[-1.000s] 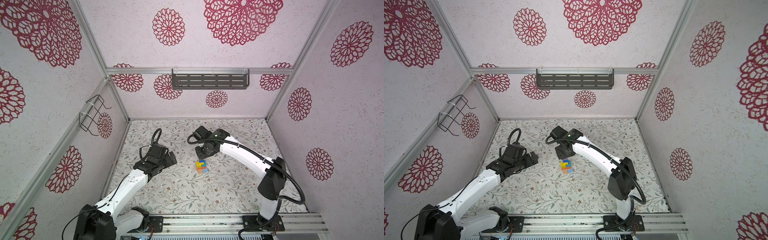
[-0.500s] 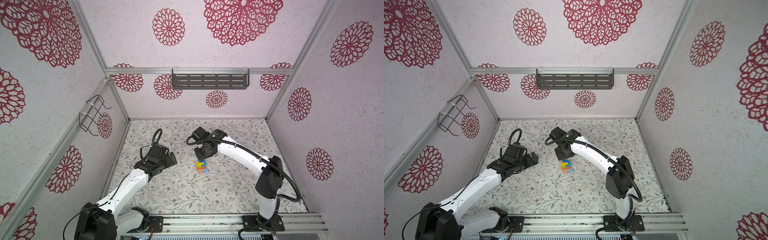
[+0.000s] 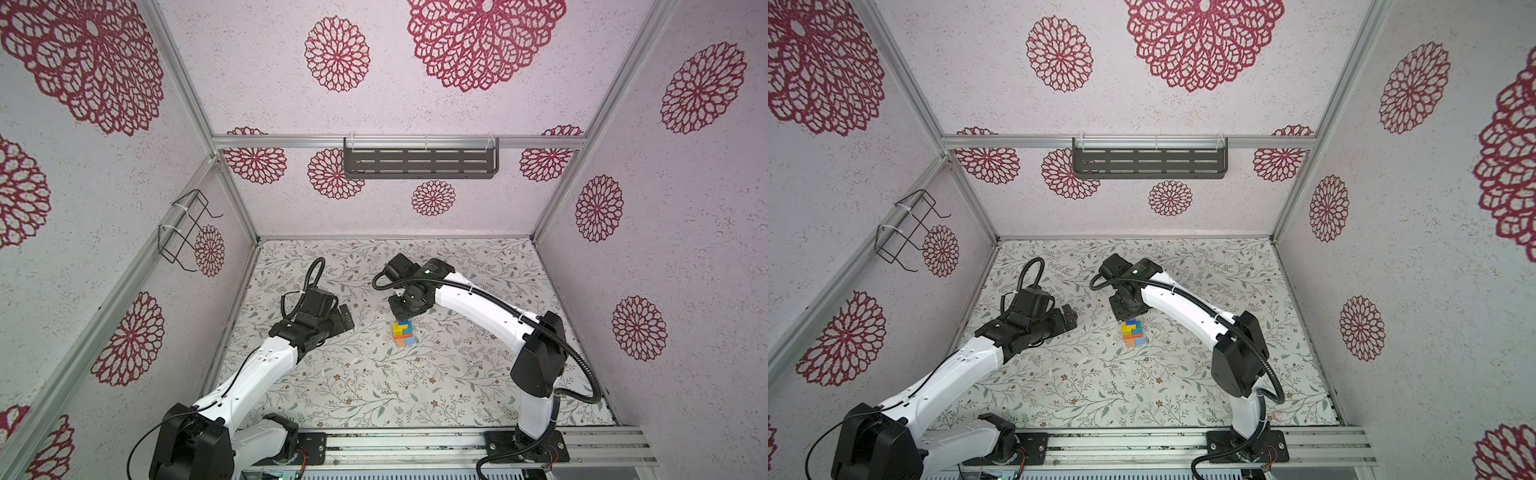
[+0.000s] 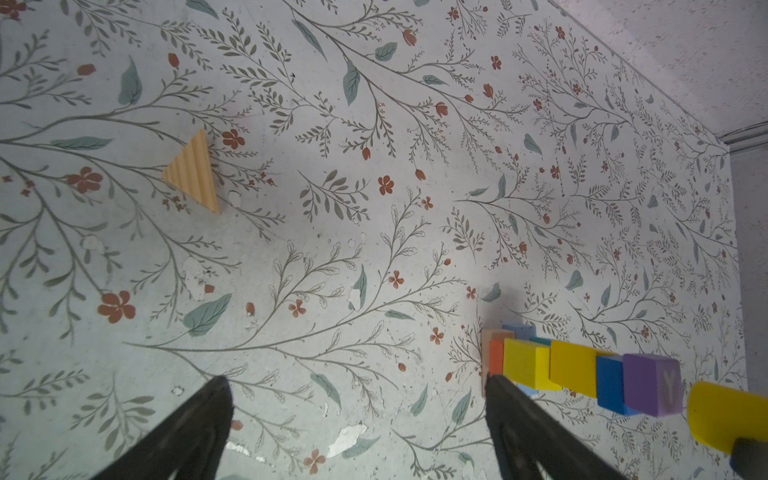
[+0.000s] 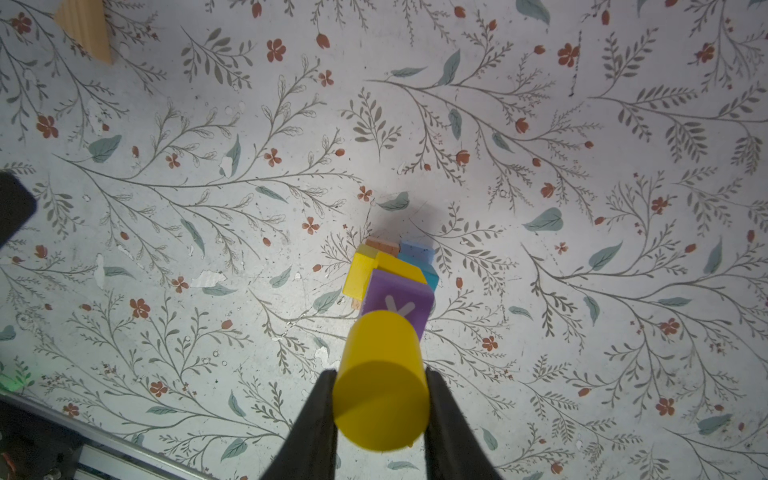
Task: Build the wood block tower
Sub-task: 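Lower the yellow cylinder toward the purple Y cube with the right gripper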
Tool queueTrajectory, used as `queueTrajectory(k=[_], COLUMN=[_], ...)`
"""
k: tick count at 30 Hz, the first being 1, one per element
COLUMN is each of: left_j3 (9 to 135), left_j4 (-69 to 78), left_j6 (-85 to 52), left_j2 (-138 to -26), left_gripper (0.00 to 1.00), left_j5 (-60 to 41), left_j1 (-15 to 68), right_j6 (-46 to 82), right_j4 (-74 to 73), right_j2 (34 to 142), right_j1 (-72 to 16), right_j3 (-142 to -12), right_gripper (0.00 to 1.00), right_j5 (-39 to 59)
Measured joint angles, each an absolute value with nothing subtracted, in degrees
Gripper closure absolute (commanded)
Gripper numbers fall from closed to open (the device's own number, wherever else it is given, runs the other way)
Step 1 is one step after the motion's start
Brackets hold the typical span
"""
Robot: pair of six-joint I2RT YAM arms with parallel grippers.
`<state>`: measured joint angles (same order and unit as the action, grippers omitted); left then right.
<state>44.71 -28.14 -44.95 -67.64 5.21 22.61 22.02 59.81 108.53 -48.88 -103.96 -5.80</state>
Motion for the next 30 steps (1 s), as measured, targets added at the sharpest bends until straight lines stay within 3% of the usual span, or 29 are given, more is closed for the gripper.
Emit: queueTrajectory(k=[30], left_j3=[44.7], left_j4=[-28.2], left_j6=[-44.1], left_j2=[-69.5], left_gripper=[0.03], left_j5=[5.3], left_j1=[22.6], right_j6=[21.4], right_j4=[62.0], right_j2=[111.3], right_j1=[-48.2], right_j3=[-108.2], right_gripper=[0.79], right_j5=[-6.2])
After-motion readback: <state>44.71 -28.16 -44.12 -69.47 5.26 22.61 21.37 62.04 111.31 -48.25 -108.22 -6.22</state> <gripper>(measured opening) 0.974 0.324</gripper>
